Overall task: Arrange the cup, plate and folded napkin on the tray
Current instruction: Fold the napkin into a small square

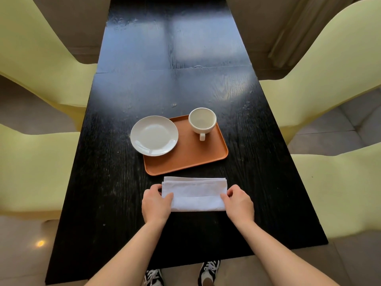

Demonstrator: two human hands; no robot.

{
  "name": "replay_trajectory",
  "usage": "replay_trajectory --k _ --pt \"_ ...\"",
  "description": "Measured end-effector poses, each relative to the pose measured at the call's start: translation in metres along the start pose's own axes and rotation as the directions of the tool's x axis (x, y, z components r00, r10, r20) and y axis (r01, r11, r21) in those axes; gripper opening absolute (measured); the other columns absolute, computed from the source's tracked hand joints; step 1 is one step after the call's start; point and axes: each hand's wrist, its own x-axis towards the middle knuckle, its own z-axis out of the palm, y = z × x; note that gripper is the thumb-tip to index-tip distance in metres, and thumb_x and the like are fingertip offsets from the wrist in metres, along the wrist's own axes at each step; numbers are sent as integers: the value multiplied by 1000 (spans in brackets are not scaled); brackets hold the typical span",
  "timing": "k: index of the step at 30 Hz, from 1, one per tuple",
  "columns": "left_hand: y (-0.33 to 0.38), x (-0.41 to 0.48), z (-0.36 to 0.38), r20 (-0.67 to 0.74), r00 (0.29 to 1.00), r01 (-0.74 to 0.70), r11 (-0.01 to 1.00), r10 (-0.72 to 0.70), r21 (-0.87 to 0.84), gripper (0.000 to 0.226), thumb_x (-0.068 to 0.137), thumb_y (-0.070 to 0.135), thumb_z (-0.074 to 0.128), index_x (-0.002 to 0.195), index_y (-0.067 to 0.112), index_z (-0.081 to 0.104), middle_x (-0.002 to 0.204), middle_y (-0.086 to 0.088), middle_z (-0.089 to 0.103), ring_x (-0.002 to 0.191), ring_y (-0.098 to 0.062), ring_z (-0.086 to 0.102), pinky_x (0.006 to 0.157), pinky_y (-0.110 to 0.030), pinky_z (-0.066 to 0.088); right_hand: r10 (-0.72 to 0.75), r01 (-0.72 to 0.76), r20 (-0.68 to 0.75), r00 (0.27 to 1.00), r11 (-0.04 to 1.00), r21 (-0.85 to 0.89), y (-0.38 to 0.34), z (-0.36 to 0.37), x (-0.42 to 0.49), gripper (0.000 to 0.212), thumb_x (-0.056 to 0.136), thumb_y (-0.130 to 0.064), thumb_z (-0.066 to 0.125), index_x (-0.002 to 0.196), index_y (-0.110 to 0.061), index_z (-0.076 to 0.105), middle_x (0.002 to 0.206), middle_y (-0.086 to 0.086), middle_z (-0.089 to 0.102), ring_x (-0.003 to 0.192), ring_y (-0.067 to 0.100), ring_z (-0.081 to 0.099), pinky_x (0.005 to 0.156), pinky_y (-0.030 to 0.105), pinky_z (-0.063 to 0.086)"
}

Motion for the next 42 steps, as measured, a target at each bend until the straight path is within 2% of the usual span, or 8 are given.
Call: replay_trajectory --k 6,9,13,19,26,34,38,42 --pt "4 -10 -4 91 992 75 990 -86 122 77 78 40 78 141 13 43 132 -13 53 116 -31 58 85 -38 46 -185 200 -136 973 973 114 -3 -7 -30 13 93 -22 64 106 -19 63 94 -4 61 80 17 61 65 35 52" --pt "5 -16 -3 104 992 57 982 -77 177 72 76 39 80 134 13 45 125 -13 53 110 -31 59 80 -36 46 -366 360 2 931 917 173 -9 6 -53 25 96 -12 58 119 -12 68 112 3 70 101 22 65 87 35 52" --pt "2 -20 0 80 996 8 973 -28 231 56 77 31 82 118 12 48 113 -13 57 102 -30 60 76 -36 49 -520 526 132 844 851 -11 -8 16 -65 33 98 -12 49 127 -15 64 121 0 68 113 20 58 96 33 49" --pt "4 -13 -1 109 989 80 980 -101 183 39 75 23 79 102 10 53 103 -9 66 95 -27 63 70 -33 44 -540 540 37 841 841 13 1 4 -63 31 96 -4 53 122 -9 67 116 4 70 111 21 60 92 34 54" --pt "2 -15 -2 95 987 125 991 -129 47 12 75 16 68 79 17 57 88 -3 63 74 -18 58 56 -30 39 -610 601 -4 793 782 -165 25 -6 -62 33 82 5 70 112 -6 73 112 6 73 103 25 68 83 40 61" --pt "-2 -16 -5 206 951 293 877 -229 -380 18 83 12 69 100 16 65 96 -2 69 79 -23 71 67 -39 63 -580 573 9 815 803 -167 24 -5 -61 28 83 2 68 109 -7 73 116 6 72 105 26 66 85 40 59" --pt "-6 -21 -7 160 970 236 876 -184 -420 13 83 12 70 90 23 73 91 2 74 81 -18 72 69 -39 64 -551 548 7 834 828 -123 22 -3 -55 32 89 1 63 119 -5 70 123 8 70 112 28 63 91 43 57" --pt "7 -37 -11 -23 999 -50 974 46 -222 13 81 22 70 93 25 76 78 11 74 74 -7 69 71 -31 58 -442 442 37 896 897 4 22 0 -49 31 98 -6 50 124 -7 66 126 9 67 120 24 57 96 40 54"
